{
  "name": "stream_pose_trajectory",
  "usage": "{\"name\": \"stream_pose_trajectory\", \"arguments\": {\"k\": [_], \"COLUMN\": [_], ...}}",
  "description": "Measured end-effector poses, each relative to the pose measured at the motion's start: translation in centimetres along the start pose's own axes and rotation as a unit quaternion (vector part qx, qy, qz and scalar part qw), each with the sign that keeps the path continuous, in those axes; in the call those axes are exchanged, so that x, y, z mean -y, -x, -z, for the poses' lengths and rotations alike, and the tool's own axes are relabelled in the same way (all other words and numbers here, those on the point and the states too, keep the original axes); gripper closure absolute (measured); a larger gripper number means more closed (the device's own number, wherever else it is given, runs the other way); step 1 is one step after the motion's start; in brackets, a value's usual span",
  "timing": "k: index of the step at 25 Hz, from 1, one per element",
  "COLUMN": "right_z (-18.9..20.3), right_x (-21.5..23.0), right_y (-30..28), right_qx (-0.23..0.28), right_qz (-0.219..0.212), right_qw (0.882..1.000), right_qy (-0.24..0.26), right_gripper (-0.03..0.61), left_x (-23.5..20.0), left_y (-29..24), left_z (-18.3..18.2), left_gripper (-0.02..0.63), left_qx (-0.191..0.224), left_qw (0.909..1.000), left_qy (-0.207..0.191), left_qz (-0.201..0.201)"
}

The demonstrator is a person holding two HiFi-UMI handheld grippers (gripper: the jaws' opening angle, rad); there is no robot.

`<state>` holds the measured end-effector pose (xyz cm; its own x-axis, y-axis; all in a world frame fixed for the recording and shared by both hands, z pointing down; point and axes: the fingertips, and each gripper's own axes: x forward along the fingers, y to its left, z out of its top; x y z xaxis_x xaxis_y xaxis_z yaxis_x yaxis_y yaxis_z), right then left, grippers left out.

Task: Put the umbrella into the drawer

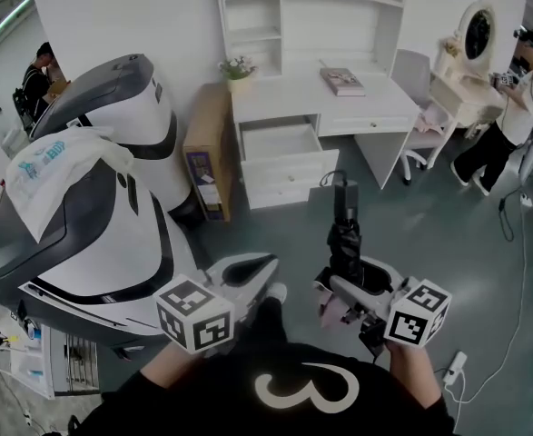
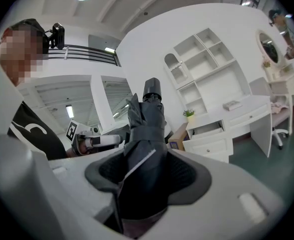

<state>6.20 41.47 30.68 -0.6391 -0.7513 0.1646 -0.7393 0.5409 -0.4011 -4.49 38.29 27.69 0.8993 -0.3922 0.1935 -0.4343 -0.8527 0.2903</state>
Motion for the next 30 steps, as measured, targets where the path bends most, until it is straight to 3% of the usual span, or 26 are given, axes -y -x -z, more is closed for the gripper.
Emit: {"name": "stream_pose_trajectory", "arguments": {"k": [10,17,24,30], "right_z": [-1.9,-6.5,-11.4,-14.4], "right_x": [8.8,17.4,24.4,27.0], "right_y": [-9.6,-18.9,-27.9,-31.7], "right_qx": [-0.025,-0.062,-0.087,-0.103], "right_qz": [0.021,0.037,0.05,0.055], "right_qw": [0.999,0.996,0.994,0.993], "right_qy": [-0.025,-0.043,-0.034,-0.022], "right_gripper": [0.336,0.336,0.336,0.336], "left_x": [-12.3,-23.6,-34.7,-38.9], "left_y": [-6.1,-13.5,-18.6,-20.5], "left_z": [-1.4,-5.6,-10.0,-11.7], "left_gripper": [0.604,0.604,0.604,0.604], "left_qx": [-0.018,-0.038,-0.025,-0.02], "left_qw": [0.9993,0.9973,0.9962,0.9947], "left_qy": [0.031,0.062,0.083,0.101], "left_qz": [0.007,0.015,0.009,0.009]}}
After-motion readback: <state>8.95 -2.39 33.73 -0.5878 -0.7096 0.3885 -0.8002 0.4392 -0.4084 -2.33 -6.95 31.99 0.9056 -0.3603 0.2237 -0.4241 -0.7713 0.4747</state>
